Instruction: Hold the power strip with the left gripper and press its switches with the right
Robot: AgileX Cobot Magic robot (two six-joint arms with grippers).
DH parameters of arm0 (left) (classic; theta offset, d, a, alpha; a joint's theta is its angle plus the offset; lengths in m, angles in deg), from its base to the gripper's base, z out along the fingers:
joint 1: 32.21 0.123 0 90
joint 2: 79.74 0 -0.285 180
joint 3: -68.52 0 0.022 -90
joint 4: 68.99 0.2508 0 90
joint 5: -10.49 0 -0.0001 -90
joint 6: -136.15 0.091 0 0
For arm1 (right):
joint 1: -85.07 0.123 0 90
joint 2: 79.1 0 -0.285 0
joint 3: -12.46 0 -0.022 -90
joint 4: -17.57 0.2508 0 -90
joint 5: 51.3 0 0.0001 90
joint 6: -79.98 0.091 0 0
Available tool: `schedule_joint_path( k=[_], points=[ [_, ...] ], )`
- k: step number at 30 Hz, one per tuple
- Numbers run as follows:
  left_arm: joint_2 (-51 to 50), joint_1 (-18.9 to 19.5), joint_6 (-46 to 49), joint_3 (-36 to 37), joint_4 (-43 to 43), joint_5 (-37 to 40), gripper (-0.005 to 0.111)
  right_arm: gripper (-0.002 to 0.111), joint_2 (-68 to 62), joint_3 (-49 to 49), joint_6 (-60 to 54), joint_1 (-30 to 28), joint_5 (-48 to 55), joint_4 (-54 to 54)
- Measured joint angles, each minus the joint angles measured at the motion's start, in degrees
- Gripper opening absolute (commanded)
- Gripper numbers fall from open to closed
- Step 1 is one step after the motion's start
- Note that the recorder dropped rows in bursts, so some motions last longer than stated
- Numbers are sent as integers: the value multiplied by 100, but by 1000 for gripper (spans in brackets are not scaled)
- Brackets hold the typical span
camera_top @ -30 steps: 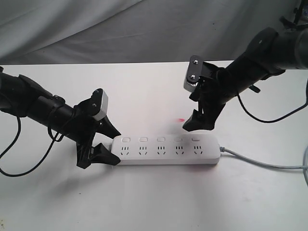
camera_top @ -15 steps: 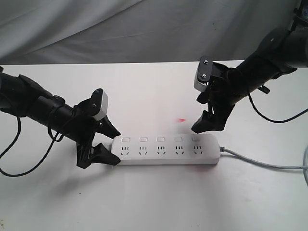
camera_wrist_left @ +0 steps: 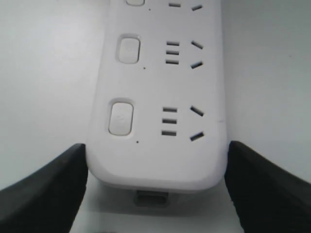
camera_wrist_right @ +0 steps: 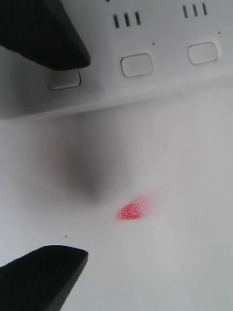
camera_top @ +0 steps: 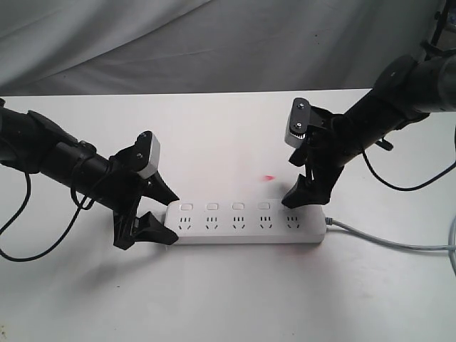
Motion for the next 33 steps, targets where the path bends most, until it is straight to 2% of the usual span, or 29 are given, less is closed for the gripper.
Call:
schedule_joint_path(
  k=[24,33],
  points=[
    [0,0,0,0,0,0,0,89,-160,45,44,0,-80,62],
    [0,0,0,0,-11,0,0,89,-160,67,523,22,-221,-275]
  ],
)
